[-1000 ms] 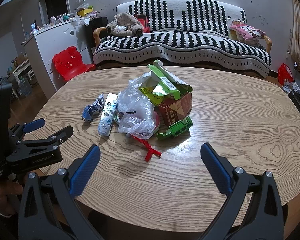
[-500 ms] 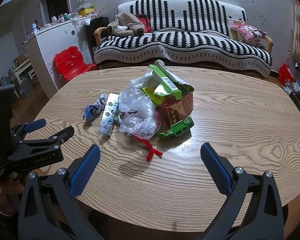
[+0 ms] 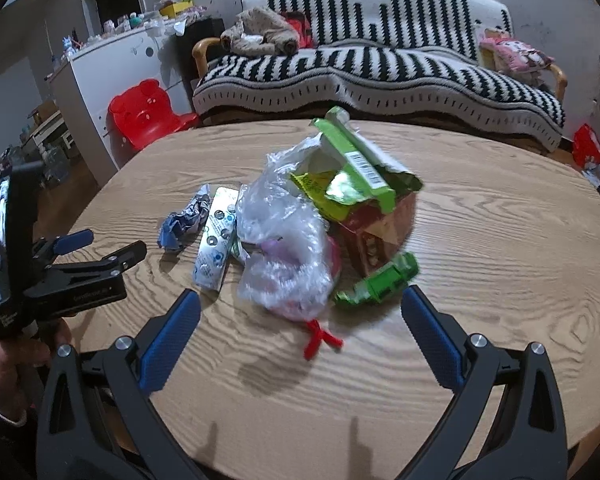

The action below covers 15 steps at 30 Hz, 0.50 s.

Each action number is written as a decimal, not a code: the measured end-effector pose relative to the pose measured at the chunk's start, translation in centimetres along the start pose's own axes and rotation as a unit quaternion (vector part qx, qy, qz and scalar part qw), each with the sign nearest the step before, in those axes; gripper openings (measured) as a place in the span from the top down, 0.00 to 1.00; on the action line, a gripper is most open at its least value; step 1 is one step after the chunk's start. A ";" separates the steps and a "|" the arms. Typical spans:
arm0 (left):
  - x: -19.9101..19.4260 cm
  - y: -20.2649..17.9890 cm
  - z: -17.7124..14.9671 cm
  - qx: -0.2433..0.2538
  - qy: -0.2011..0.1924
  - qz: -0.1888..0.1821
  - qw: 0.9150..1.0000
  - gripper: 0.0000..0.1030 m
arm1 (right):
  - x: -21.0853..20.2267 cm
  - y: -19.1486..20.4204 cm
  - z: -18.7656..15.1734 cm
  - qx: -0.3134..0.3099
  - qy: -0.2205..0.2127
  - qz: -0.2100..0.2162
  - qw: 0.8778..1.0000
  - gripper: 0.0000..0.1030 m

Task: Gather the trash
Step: 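Grasp the blue foil wrapper with the left gripper while the right grasps the plastic bag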

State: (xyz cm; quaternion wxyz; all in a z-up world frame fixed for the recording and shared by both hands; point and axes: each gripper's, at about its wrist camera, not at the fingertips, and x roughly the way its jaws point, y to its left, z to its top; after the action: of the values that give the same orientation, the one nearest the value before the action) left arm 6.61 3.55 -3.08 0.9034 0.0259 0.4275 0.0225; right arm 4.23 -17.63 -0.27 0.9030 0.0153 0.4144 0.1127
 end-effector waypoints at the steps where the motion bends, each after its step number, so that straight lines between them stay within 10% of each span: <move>1: 0.9 0.0 0.2 0.000 0.007 -0.003 1.000 0.06 | 0.8 0.1 0.3 -0.004 0.005 -0.002 1.000 0.07; 9: 5.3 -1.1 1.2 0.021 0.014 -0.014 1.000 0.10 | 6.0 0.6 1.5 0.000 0.042 -0.002 0.999 0.23; 15: 6.7 -1.2 1.0 0.023 0.043 -0.050 0.998 0.64 | 8.1 0.7 1.6 -0.015 0.056 -0.037 0.998 0.62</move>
State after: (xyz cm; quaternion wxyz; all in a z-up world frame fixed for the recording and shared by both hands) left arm 11.69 2.79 -7.70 0.8834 0.0241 0.4670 -0.0318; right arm 10.44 -15.07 -5.15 0.8820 -0.0202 0.4629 0.0861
